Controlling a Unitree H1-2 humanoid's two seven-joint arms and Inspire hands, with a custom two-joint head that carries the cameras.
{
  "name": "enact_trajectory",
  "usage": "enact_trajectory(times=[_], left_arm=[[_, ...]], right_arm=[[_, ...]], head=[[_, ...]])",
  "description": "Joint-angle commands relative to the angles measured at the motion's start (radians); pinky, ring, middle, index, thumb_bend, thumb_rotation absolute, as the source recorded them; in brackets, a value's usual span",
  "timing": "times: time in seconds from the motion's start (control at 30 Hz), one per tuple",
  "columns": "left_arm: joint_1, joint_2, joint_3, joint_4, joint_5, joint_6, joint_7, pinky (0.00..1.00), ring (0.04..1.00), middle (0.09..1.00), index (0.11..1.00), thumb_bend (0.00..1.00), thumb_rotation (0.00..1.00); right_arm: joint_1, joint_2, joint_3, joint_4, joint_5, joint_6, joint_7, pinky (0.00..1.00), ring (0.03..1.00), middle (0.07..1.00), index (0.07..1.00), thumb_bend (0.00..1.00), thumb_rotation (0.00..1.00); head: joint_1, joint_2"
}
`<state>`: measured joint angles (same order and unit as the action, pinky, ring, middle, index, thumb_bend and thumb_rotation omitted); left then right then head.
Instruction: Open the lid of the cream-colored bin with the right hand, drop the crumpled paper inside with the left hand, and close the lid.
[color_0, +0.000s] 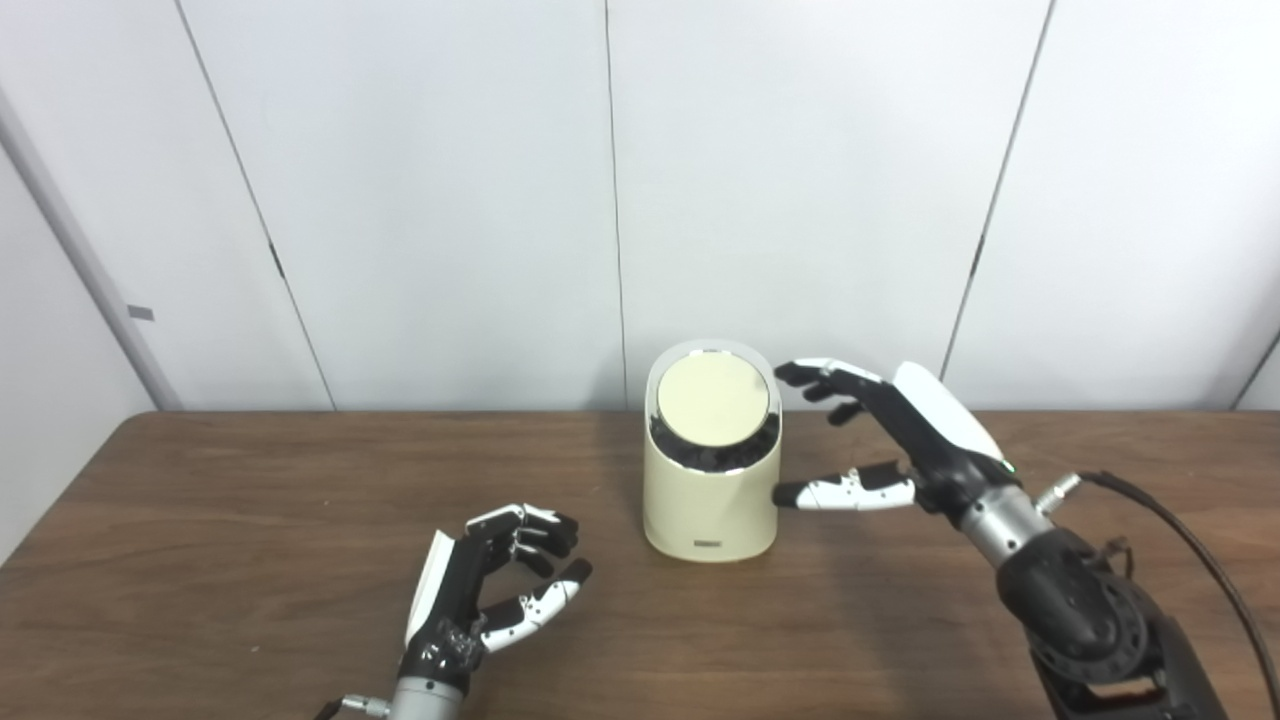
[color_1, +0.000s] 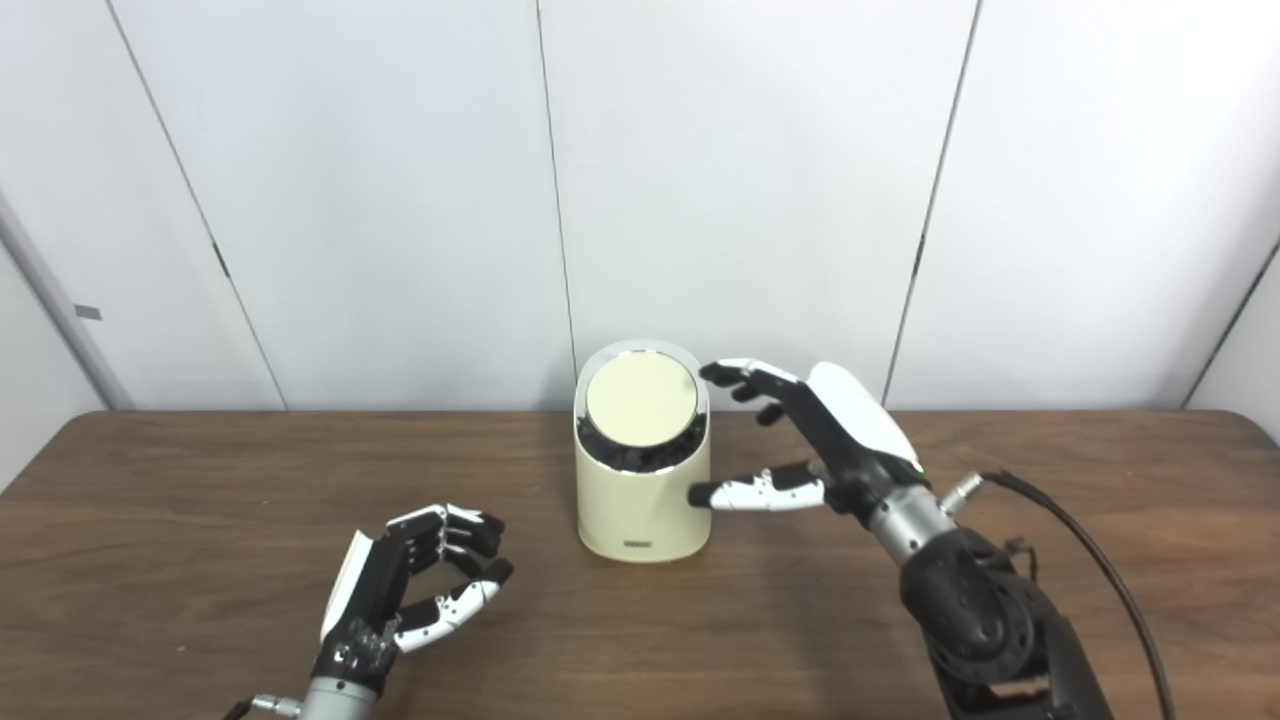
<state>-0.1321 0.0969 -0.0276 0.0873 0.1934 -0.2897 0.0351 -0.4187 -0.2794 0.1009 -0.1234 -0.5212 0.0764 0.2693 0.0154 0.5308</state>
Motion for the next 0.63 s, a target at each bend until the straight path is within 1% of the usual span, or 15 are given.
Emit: enact_trajectory(times=[0.0, 0.1, 0.17, 0.2, 0.3, 0.43, 0.53, 0.6], left_arm=[[-0.015, 0.004, 0.004, -0.028, -0.005, -0.017, 0.004, 0.47, 0.569, 0.634, 0.497, 0.5, 0.06], [-0.016, 0.004, 0.005, -0.03, -0.01, -0.015, 0.002, 0.47, 0.565, 0.631, 0.497, 0.5, 0.06], [-0.017, 0.005, 0.006, -0.029, -0.009, -0.017, 0.003, 0.47, 0.562, 0.629, 0.497, 0.5, 0.06], [-0.017, 0.005, 0.006, -0.028, -0.007, -0.02, 0.004, 0.47, 0.558, 0.627, 0.497, 0.5, 0.06], [-0.018, 0.007, 0.006, -0.025, -0.006, -0.025, 0.004, 0.47, 0.556, 0.626, 0.497, 0.5, 0.06], [-0.021, 0.01, 0.006, -0.023, -0.005, -0.028, 0.003, 0.47, 0.558, 0.627, 0.497, 0.5, 0.06], [-0.023, 0.011, 0.008, -0.023, -0.01, -0.026, 0.002, 0.47, 0.557, 0.627, 0.497, 0.5, 0.06], [-0.023, 0.01, 0.009, -0.026, -0.018, -0.023, -0.001, 0.47, 0.558, 0.628, 0.497, 0.5, 0.06]], right_arm=[[-0.012, -0.021, -0.012, -0.024, 0.019, -0.041, -0.034, 0.68, 0.81, 0.847, 0.84, 0.68, 0.39], [0.022, -0.037, -0.015, -0.022, 0.026, -0.071, -0.05, 0.68, 0.815, 0.857, 0.854, 0.7, 0.4], [0.038, -0.041, -0.018, -0.022, 0.034, -0.075, -0.055, 0.7, 0.821, 0.863, 0.86, 0.73, 0.43], [0.054, -0.043, -0.023, -0.021, 0.04, -0.078, -0.063, 0.7, 0.816, 0.864, 0.86, 0.74, 0.42], [0.09, -0.047, -0.03, -0.018, 0.054, -0.081, -0.075, 0.66, 0.8, 0.864, 0.861, 0.79, 0.41], [0.136, -0.047, -0.04, -0.011, 0.088, -0.084, -0.079, 0.66, 0.793, 0.876, 0.883, 0.79, 0.37], [0.157, -0.046, -0.045, -0.006, 0.101, -0.097, -0.09, 0.66, 0.791, 0.881, 0.889, 0.78, 0.37], [0.166, -0.045, -0.048, -0.003, 0.109, -0.11, -0.098, 0.69, 0.812, 0.886, 0.888, 0.77, 0.34]], head=[[0.001, 0.001], [-0.001, 0.001], [-0.003, -0.001], [-0.003, -0.001], [-0.003, -0.002], [-0.004, -0.002], [-0.005, -0.003], [-0.005, -0.003]])
